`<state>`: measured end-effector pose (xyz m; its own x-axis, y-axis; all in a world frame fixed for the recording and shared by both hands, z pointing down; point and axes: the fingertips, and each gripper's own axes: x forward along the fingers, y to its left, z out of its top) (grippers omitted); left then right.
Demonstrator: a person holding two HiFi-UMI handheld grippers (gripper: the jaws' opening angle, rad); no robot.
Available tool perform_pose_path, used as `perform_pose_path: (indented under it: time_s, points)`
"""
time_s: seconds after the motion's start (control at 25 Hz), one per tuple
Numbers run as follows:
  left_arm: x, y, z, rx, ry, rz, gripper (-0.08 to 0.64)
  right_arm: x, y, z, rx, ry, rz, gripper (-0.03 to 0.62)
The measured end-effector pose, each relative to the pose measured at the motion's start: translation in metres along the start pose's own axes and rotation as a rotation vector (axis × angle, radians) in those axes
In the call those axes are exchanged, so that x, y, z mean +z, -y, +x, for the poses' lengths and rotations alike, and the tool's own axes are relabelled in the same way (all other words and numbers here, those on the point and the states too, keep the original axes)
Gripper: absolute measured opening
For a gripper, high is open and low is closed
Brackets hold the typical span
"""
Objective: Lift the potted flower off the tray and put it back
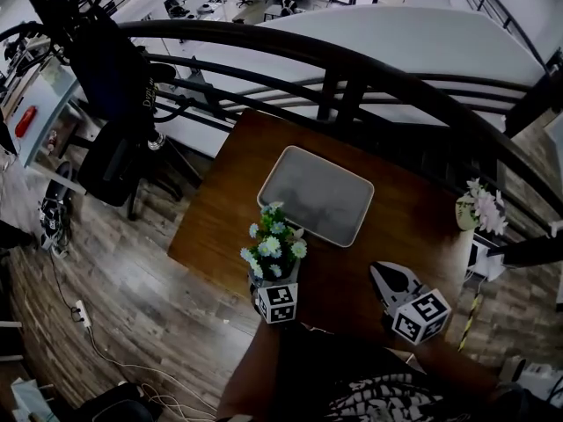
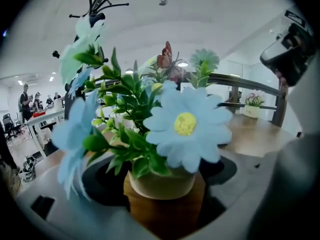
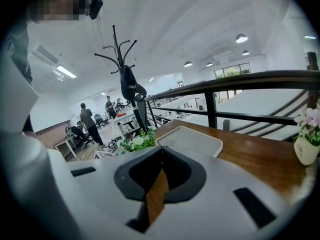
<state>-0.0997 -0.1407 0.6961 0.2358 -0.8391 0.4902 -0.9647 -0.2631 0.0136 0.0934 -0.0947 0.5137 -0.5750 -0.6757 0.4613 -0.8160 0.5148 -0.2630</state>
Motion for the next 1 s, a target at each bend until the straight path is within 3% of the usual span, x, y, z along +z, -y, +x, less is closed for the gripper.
perform_pose_path:
  time_s: [0.16, 0.56, 0.76, 1.0]
  points:
    - [-0.002, -0.001, 0.002, 0.001, -0.004, -0.024, 0.446, -0.001, -0.001, -0.002, 0.001, 0.002, -0.004, -0.002]
    - [-0.019, 0.002, -0.019, -0.004, -0.092, 0.001, 0.446, 0.013, -0.007, -0.010, 0.019, 0.043, -0.010, -0.002]
    - [-0.018, 0.007, -0.057, 0.013, -0.070, -0.017, 0.446, 0.023, -0.016, -0.013, 0.058, 0.077, -0.006, -0.002]
    - [0.020, 0.019, -0.107, 0.004, -0.017, -0.065, 0.436, 0.035, -0.021, -0.019, 0.084, 0.120, -0.007, -0.002]
